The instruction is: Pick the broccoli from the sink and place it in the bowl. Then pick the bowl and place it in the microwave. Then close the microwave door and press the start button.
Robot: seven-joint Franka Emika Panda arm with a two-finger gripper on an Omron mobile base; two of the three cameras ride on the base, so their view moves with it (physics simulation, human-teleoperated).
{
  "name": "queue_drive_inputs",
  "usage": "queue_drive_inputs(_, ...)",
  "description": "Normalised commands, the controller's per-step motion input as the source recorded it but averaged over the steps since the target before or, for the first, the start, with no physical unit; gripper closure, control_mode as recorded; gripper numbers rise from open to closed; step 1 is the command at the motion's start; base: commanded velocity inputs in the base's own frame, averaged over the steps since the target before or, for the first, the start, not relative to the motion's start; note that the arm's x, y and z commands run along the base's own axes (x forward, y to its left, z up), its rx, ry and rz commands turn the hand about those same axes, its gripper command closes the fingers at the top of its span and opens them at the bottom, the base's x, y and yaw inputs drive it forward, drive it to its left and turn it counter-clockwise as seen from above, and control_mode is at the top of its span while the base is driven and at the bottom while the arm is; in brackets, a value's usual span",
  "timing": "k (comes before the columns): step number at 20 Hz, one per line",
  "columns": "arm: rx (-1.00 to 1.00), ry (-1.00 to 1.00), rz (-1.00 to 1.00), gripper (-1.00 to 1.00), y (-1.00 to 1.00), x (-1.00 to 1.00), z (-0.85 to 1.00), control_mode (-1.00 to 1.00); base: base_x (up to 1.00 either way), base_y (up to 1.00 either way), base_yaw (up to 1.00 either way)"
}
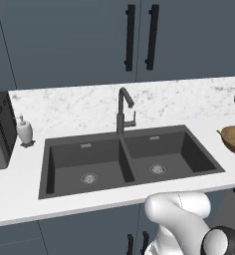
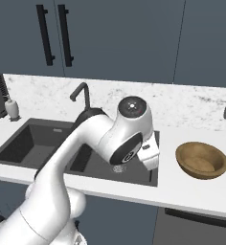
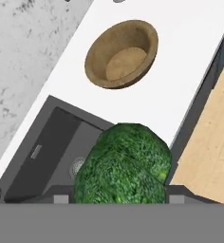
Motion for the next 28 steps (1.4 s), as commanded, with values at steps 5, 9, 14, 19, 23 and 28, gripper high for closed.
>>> queue_drive_inputs(5,0.0,0.0,-0.04,1.0,-0.76,0.46,-0.37,-1.0,0.0,0.0,0.0)
queue_drive_inputs(9,0.0,0.0,-0.01,1.0,-0.76,0.59,-0.31,-1.0,0.0,0.0,0.0)
queue_drive_inputs(14,0.02,0.06,-0.01,1.0,-0.69,0.44,-0.21,-1.0,0.0,0.0,0.0)
queue_drive_inputs(19,0.0,0.0,-0.11,1.0,-0.17,0.36,-0.19,-1.0,0.0,0.0,0.0)
queue_drive_inputs(23,-0.01,0.0,-0.13,1.0,0.0,0.5,-0.43,-1.0,0.0,0.0,0.0)
queue_drive_inputs(28,0.0,0.01,-0.1,1.0,-0.14,0.36,-0.33,-1.0,0.0,0.0,0.0)
